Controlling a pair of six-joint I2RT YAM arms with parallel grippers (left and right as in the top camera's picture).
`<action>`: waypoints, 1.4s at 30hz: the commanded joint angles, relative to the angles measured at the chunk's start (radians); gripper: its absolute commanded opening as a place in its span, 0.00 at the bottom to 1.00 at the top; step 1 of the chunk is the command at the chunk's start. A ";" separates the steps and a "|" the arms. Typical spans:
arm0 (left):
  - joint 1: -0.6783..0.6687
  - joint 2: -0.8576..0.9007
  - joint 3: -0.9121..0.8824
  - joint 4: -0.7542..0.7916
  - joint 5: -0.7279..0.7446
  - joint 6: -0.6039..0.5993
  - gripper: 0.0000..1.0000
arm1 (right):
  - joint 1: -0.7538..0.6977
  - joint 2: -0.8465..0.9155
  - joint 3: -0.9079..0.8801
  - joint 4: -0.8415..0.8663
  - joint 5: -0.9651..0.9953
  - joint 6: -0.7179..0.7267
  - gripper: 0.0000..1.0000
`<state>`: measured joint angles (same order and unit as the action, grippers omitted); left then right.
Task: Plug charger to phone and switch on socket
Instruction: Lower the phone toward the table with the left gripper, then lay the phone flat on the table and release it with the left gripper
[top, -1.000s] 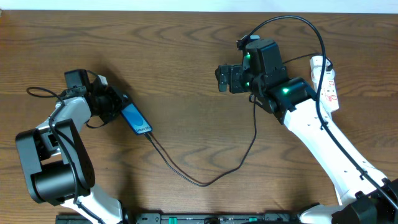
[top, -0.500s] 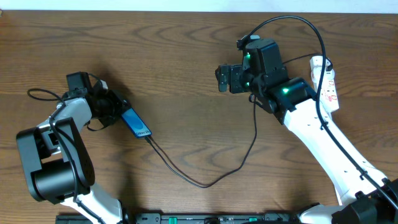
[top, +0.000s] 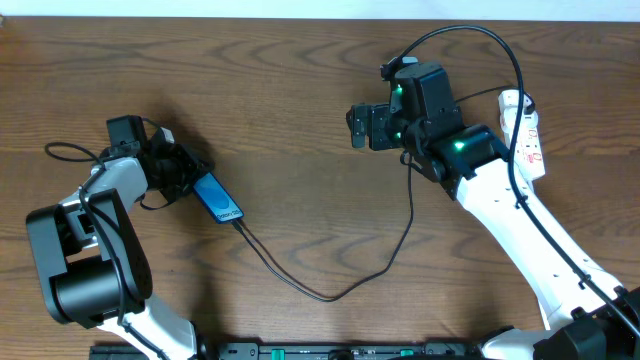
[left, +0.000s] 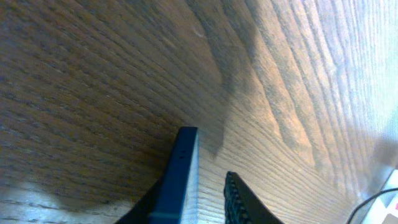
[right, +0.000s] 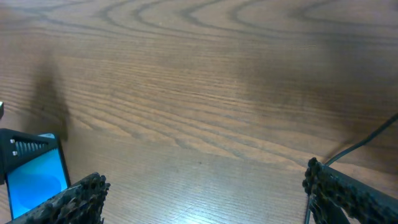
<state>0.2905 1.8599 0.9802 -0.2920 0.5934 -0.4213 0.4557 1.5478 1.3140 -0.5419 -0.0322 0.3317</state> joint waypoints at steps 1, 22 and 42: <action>0.000 0.014 -0.009 -0.011 -0.019 0.002 0.31 | 0.005 -0.012 0.009 -0.002 0.008 -0.012 0.99; 0.000 0.014 -0.009 -0.105 -0.065 0.002 0.40 | 0.005 -0.012 0.009 -0.008 0.008 -0.012 0.99; 0.000 0.014 -0.009 -0.208 -0.142 0.002 0.40 | 0.005 -0.012 0.009 -0.012 0.008 -0.015 0.99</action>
<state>0.2905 1.8381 0.9977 -0.4732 0.5652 -0.4217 0.4557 1.5478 1.3140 -0.5533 -0.0322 0.3309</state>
